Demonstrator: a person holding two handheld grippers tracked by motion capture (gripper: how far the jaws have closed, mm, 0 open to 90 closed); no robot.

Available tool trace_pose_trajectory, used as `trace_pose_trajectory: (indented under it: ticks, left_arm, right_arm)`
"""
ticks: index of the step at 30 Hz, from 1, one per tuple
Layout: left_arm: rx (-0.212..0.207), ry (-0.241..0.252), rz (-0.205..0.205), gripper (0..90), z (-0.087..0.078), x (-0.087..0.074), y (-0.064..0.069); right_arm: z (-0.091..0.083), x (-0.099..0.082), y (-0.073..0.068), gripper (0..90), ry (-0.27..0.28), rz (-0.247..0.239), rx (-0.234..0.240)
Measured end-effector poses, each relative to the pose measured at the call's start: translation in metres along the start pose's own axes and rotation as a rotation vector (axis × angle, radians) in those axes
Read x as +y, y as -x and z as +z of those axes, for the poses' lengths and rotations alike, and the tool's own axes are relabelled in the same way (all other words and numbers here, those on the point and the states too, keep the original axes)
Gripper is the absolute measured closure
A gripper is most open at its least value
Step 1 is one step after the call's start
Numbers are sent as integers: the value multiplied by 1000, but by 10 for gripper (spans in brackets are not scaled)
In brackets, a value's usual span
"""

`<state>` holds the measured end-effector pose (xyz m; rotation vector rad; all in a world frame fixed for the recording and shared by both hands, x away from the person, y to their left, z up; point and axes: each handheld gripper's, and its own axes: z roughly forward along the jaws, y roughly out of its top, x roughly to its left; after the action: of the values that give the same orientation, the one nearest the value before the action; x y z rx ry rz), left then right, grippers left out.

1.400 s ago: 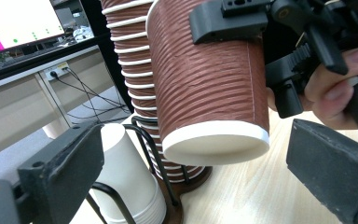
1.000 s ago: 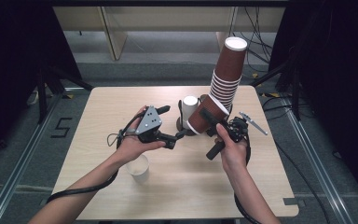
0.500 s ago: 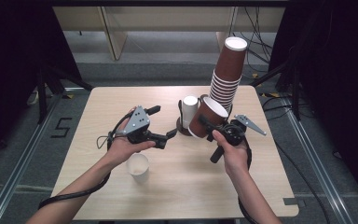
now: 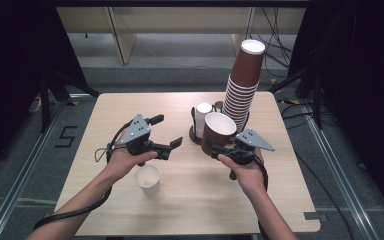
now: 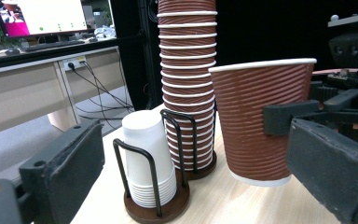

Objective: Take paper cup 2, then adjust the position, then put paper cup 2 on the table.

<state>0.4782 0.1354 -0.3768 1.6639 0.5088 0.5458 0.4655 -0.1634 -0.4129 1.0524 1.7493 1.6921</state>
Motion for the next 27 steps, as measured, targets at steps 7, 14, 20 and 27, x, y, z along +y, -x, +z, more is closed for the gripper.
trace_pose_trajectory:
  ticks: [7,14,20,27]
  left_arm:
    - [-3,22,-38,39,-4,-3,2]
    - [7,23,-44,39,-8,-3,0]
    - [8,24,-65,38,-12,-6,-1]
    - [-9,15,-65,38,-12,-7,1]
  right_arm:
    - [-1,-3,-6,181,-15,-49,8]
    - [0,-4,-9,180,-29,-57,3]
    - [5,-8,-14,180,-45,-57,24]
    - [9,-12,-20,178,-57,-80,46]
